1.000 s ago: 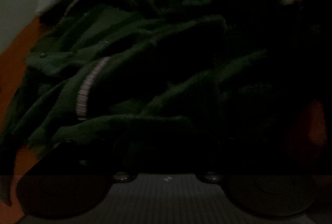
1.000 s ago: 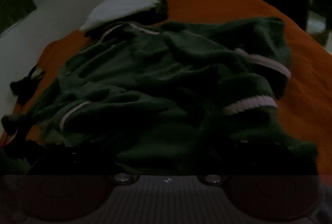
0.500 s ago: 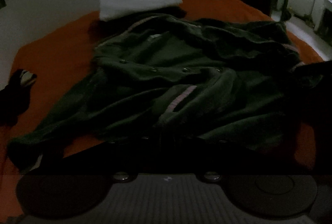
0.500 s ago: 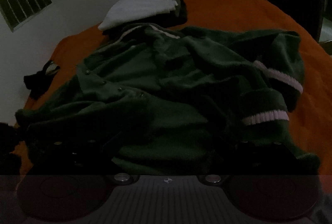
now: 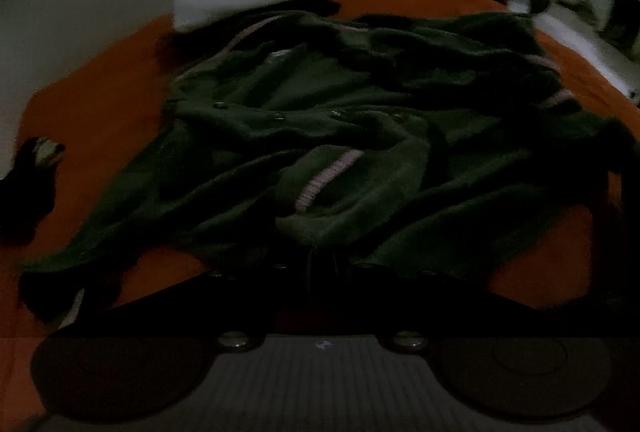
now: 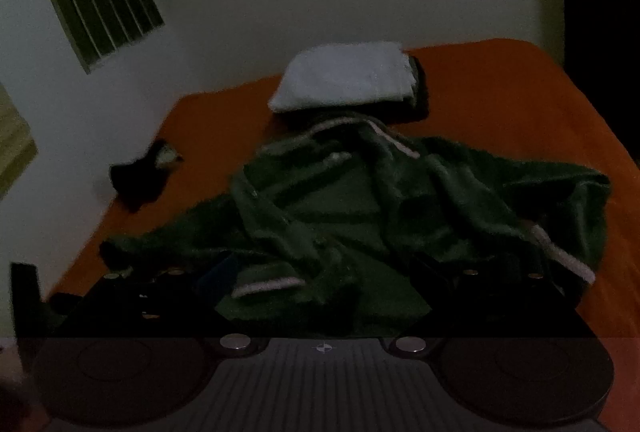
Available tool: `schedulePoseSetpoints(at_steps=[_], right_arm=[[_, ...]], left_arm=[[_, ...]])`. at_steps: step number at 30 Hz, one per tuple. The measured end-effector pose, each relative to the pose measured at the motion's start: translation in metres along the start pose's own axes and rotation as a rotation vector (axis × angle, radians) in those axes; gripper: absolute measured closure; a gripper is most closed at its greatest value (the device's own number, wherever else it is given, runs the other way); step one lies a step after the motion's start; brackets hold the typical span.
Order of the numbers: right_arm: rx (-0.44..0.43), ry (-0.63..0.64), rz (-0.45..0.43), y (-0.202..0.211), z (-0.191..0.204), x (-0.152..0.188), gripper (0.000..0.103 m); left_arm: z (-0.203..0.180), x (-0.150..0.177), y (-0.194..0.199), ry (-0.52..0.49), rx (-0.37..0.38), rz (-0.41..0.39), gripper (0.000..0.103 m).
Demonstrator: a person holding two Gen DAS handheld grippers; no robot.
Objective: Fold clothes
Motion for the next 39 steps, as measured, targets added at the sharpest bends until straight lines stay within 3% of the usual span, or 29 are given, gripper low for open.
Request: schedulePoseSetpoints(at_steps=[4,5,8,10,14,16,18,21,23,24,27,30,34,37,39], right_arm=[[-0.038,-0.022,-0.041,0.003,-0.009,-0.02,0.009],[-0.044,-0.03,-0.046,0.001,-0.012,-0.025,0.009],[-0.053,-0.022,-0.07,-0.002,-0.018,-0.039,0.009],[-0.056,-0.001,-0.088,-0.002,-0.02,-0.046,0.009],[-0.064,0.033,-0.095,-0.001,-0.026,-0.055,0.008],[-0.038,0.055,-0.111,-0.002,-0.033,-0.055,0.0],[-0.012,0.043,-0.126,-0.004,-0.044,-0.047,0.0],[-0.025,-0.004,-0.114,-0.013,-0.069,-0.024,0.0],[-0.014,-0.022,-0.084,-0.022,-0.086,-0.009,0.008],[-0.006,-0.036,-0.066,-0.028,-0.094,-0.003,0.014],[0.01,-0.117,-0.033,-0.052,-0.113,0.008,0.015],[0.019,-0.082,0.005,-0.081,-0.116,0.013,0.015],[0.079,0.027,0.052,-0.122,-0.123,0.017,0.015],[0.072,0.072,0.095,-0.155,-0.135,0.004,0.019],[0.036,0.063,0.122,-0.178,-0.15,-0.014,0.026]], left_arm=[[0.005,-0.023,0.002,0.081,-0.113,0.038,0.086],[0.006,-0.03,0.003,0.103,-0.148,0.047,0.077],[0.008,-0.053,0.007,0.149,-0.254,0.06,0.021],[0.007,-0.067,0.02,0.191,-0.298,0.039,0.017],[0.002,-0.094,0.052,0.326,-0.237,0.011,0.007],[-0.002,-0.105,0.063,0.382,-0.232,-0.013,0.0],[-0.015,-0.111,0.06,0.396,-0.266,-0.034,0.0],[-0.04,-0.123,0.035,0.286,-0.338,0.017,0.0],[-0.052,-0.126,0.019,0.269,-0.383,0.0,0.0],[-0.056,-0.127,0.012,0.281,-0.395,-0.018,0.0],[-0.068,-0.124,-0.028,0.37,-0.435,-0.012,0.0],[-0.08,-0.13,-0.081,0.386,-0.456,0.049,0.0],[-0.092,-0.144,-0.126,0.317,-0.418,0.05,0.0],[-0.076,-0.157,-0.146,0.285,-0.399,0.018,0.0],[-0.052,-0.181,-0.171,0.254,-0.452,0.045,0.0]])
Point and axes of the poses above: each gripper's, at about its wrist camera, not at the fingertips, and y roughly against the way its jaws point, z to its left, x to its underside, the point moved 2 cm from there along -y, roughly the way its jaws point, and after that the axes turned 3 degrees about z, right-handed, at the moved point
